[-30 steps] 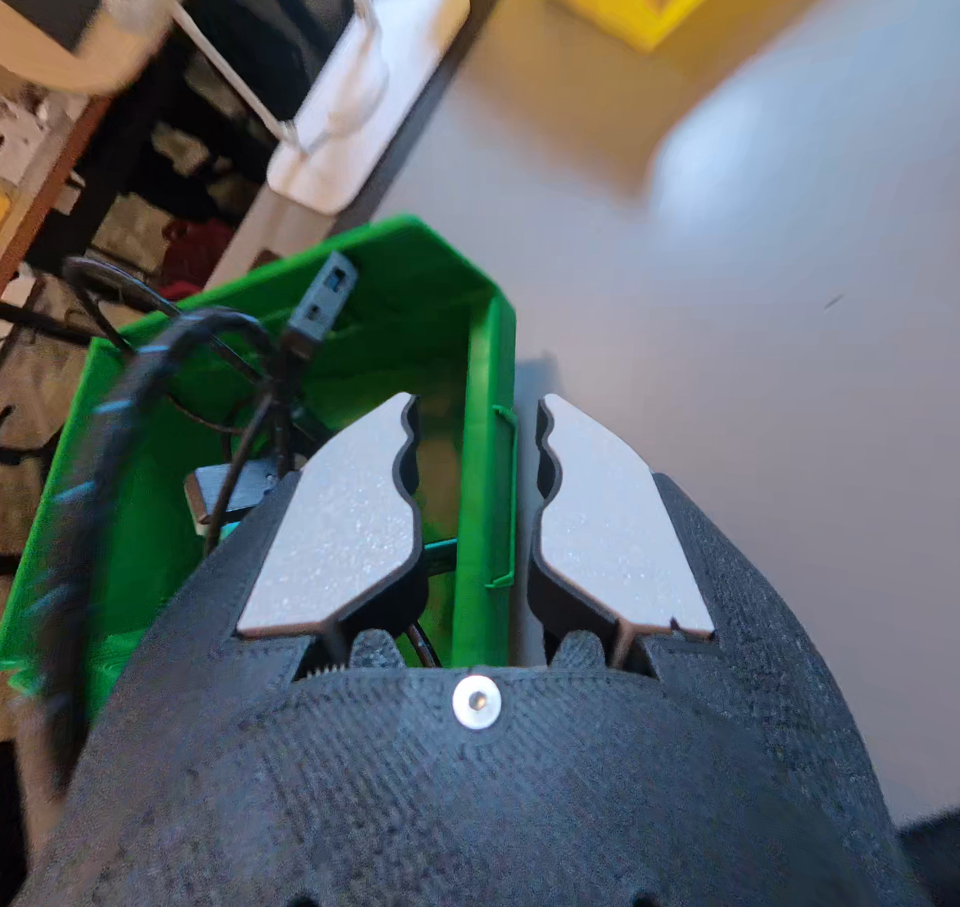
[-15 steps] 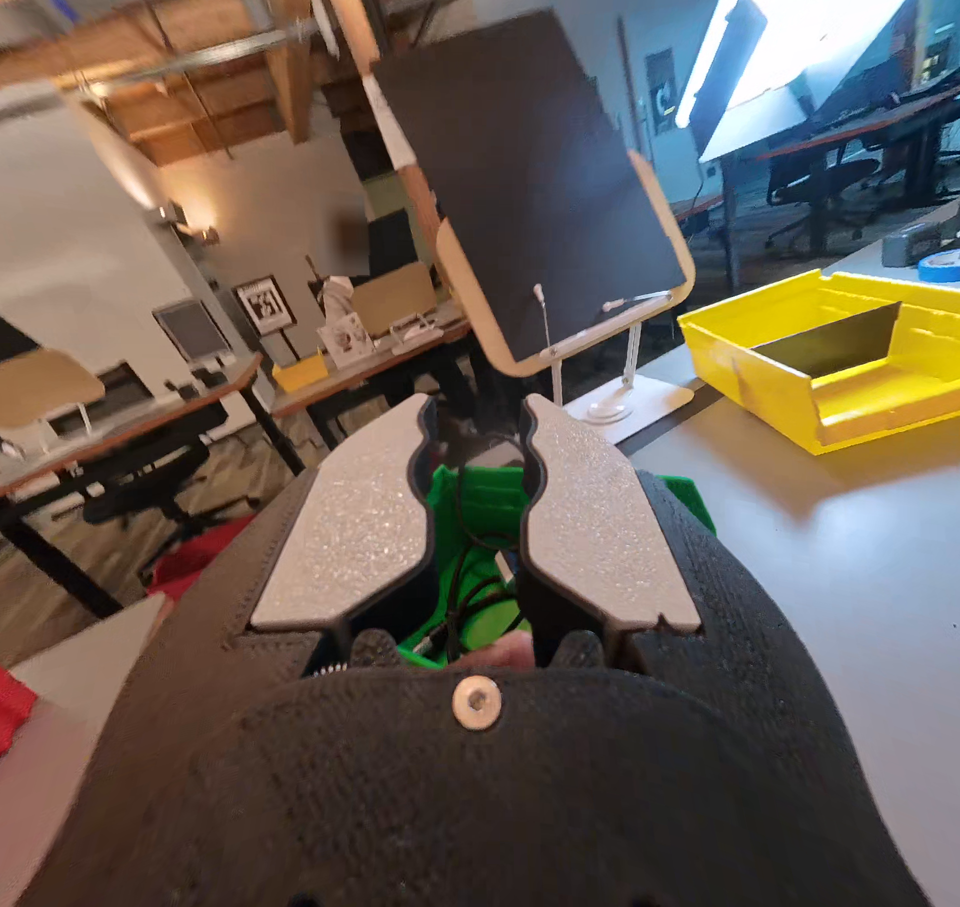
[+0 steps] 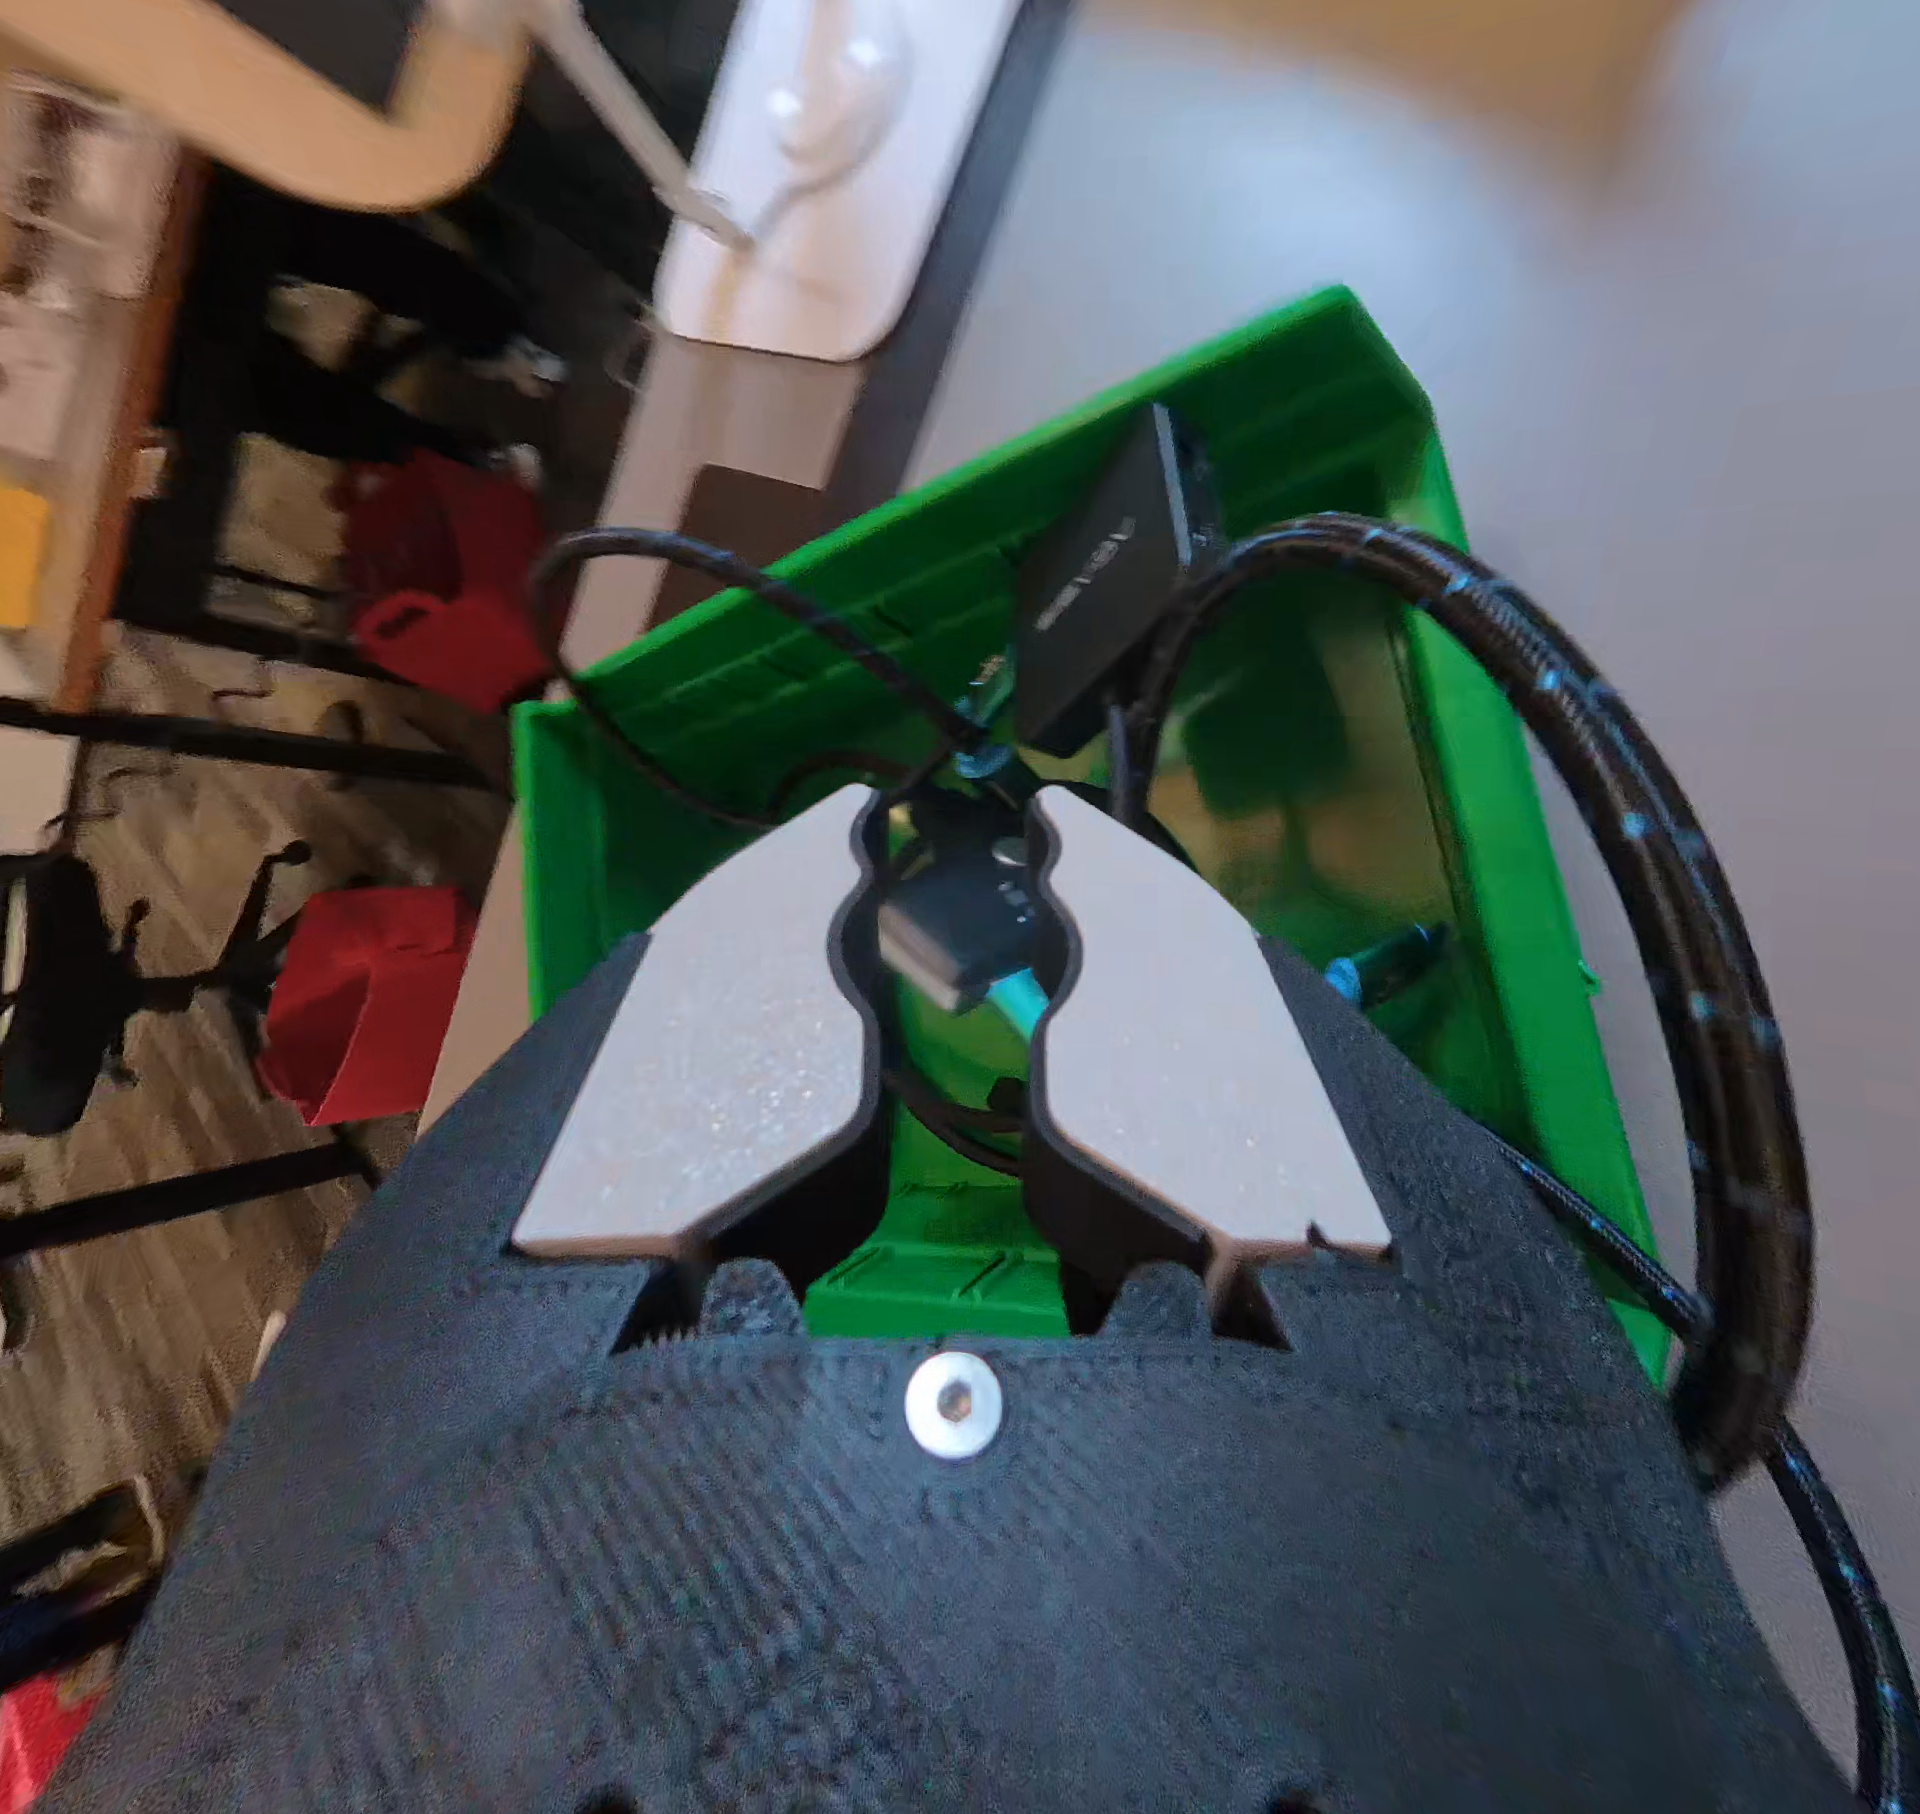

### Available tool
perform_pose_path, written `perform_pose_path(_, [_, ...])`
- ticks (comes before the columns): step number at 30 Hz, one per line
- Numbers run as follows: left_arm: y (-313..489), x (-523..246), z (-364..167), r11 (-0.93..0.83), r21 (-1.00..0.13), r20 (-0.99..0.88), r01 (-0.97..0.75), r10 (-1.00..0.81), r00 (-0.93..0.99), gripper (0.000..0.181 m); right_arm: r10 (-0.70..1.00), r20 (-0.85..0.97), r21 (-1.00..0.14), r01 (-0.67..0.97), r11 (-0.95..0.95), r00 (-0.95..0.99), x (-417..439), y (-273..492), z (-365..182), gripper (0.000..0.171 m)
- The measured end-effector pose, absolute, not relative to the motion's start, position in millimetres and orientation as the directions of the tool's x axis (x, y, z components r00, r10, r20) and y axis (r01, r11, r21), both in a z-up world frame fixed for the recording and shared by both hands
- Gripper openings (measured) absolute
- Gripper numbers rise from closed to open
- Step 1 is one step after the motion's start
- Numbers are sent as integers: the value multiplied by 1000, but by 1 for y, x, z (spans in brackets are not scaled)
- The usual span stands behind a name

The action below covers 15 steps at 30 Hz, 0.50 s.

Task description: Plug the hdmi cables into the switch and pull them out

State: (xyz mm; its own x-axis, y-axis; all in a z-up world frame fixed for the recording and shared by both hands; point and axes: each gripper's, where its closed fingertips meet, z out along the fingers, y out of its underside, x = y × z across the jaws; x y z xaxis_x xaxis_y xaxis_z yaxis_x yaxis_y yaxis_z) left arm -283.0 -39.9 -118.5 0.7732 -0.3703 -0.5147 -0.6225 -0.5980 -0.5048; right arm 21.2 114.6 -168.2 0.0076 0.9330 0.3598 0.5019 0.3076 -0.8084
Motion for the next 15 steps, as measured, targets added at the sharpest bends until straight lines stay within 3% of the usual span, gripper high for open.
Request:
perform_pose_path(3, [-38,-271,-142,-640,-382,-417,-666,-524,743,25,935,355,-810,503,301,11,22,117,-171,29])
perform_pose_path(10, [-43,-253,-143,-694,-375,-225,-614,-575,787,29,937,348,-819,499,282,40,29,125,-172,27])
perform_pose_path(12, [-51,-263,-156,-724,-263,-251,-638,-587,770,27,936,349,-823,493,284,45,29,125,-170,26])
perform_pose_path(14, [-62,-274,-168,-740,-127,-280,-661,-613,739,7,930,364,-823,484,297,48,27,125,-168,26])
perform_pose_path(15, [-56,-282,-164,-735,-108,-361,-670,-599,715,5,927,372,-824,479,304,52,27,125,-166,26])
